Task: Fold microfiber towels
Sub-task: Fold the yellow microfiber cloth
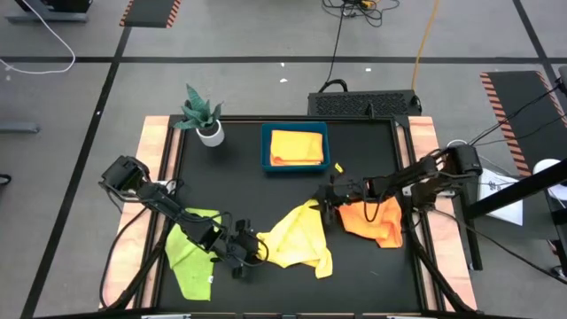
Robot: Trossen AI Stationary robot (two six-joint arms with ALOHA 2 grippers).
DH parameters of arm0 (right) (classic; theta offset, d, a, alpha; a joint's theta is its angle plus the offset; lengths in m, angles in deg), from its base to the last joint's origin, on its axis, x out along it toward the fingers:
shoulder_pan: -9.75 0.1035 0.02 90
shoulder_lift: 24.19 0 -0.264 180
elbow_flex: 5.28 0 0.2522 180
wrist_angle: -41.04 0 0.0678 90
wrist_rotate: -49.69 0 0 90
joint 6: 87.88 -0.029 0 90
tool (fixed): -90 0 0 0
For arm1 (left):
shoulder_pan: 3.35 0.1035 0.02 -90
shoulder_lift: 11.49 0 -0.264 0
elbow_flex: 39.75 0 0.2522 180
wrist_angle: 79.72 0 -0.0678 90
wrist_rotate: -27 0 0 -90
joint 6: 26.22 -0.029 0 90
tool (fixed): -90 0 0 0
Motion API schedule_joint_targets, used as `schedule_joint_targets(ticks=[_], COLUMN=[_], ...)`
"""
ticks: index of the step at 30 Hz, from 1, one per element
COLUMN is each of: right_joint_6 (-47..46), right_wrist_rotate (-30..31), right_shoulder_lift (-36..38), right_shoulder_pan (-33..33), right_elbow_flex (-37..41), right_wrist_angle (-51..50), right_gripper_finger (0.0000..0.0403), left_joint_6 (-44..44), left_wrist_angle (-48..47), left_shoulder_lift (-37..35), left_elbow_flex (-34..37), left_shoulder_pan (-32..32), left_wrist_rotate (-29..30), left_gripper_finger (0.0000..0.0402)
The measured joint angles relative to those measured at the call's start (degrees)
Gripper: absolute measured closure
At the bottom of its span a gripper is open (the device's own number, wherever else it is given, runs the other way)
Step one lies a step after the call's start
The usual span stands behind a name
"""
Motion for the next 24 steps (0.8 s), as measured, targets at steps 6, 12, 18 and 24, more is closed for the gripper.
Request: schedule_joint_targets(ticks=[6, 12, 18, 24], right_joint_6=[3.15, 1.79, 2.42, 5.18], right_wrist_rotate=[-1.36, -11.25, -14.51, -13.44], right_shoulder_lift=[-0.23, -2.63, -6.02, -5.74], right_shoulder_pan=[-3.25, -5.79, -5.72, -5.32], right_elbow_flex=[-0.02, -0.02, -0.04, -0.04], right_wrist_angle=[1.7, 1.14, 1.53, 1.12], right_gripper_finger=[0.0228, 0.0194, 0.0198, 0.0253], left_joint_6=[-0.91, -1.31, -1.13, -0.28], left_wrist_angle=[-0.02, -0.04, 0.17, -0.15], left_shoulder_lift=[0.0, 0.0, -0.02, -0.02], left_elbow_flex=[0.0, 0.0, 0.0, 0.0], left_shoulder_pan=[0.0, 0.0, 0.0, 0.0], left_wrist_rotate=[0.12, 0.13, 0.15, -0.17], left_gripper_finger=[0.0389, 0.0398, 0.039, 0.0393])
